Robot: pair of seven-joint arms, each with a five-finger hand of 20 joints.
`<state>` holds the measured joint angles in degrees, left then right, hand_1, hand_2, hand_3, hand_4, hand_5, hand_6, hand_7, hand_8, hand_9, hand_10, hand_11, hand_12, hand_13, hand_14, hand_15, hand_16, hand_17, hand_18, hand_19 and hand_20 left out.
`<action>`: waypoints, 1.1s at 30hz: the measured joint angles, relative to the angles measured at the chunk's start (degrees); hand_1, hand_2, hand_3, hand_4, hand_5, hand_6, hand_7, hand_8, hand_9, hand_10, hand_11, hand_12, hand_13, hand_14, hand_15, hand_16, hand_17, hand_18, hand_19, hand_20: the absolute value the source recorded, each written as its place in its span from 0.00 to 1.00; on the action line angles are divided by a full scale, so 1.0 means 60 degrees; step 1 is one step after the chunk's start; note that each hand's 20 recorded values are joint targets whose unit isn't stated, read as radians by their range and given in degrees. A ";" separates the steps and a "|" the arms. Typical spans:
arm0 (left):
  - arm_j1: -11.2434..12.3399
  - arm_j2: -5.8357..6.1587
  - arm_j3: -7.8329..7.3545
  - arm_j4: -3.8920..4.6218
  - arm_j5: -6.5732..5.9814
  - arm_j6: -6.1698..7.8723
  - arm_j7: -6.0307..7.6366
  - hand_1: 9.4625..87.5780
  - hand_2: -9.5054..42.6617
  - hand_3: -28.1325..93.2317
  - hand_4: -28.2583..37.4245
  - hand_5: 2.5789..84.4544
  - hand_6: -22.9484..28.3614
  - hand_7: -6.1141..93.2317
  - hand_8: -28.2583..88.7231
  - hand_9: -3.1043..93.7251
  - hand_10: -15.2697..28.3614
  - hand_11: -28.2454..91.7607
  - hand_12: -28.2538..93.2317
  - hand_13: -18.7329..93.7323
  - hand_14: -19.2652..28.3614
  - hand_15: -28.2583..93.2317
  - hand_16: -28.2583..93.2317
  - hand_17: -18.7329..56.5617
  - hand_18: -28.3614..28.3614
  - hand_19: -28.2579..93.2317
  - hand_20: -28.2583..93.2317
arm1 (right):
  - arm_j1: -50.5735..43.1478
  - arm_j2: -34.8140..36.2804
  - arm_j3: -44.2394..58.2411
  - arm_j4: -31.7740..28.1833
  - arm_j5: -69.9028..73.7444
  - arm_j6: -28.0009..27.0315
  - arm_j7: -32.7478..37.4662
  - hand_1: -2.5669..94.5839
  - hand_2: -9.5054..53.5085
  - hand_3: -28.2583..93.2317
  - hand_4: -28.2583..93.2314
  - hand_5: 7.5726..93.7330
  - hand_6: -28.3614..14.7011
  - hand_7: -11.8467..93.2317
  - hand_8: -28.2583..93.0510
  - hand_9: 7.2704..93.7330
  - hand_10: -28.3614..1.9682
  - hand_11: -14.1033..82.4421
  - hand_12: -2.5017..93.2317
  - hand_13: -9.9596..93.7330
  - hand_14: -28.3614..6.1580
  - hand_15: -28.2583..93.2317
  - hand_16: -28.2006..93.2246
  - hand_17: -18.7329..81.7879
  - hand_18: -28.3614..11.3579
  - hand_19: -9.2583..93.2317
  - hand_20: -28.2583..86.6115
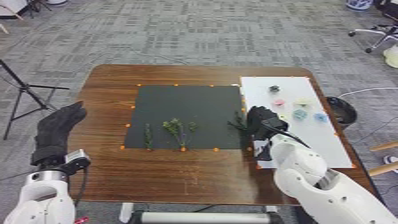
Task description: Arrange flowers
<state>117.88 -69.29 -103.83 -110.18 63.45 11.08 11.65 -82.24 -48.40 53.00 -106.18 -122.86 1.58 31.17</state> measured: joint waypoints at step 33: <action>0.0120 0.0120 -0.0055 -0.0197 0.0004 0.0004 -0.0098 0.20 0.28 0.79 0.00 0.61 0.51 0.20 0.18 0.54 0.69 0.42 0.34 0.50 0.77 0.40 0.24 0.33 0.71 0.31 0.37 | 0.2113 -0.0888 -0.1825 -0.0140 0.3383 0.2120 0.0945 0.75 0.00 0.62 0.22 0.70 0.48 0.51 0.35 1.00 0.48 0.34 0.29 1.00 0.79 0.72 0.43 0.94 0.63 0.96 0.63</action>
<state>118.60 -68.57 -104.16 -111.36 63.47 11.11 11.06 -69.56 -53.73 42.04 -107.02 -102.56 14.30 36.84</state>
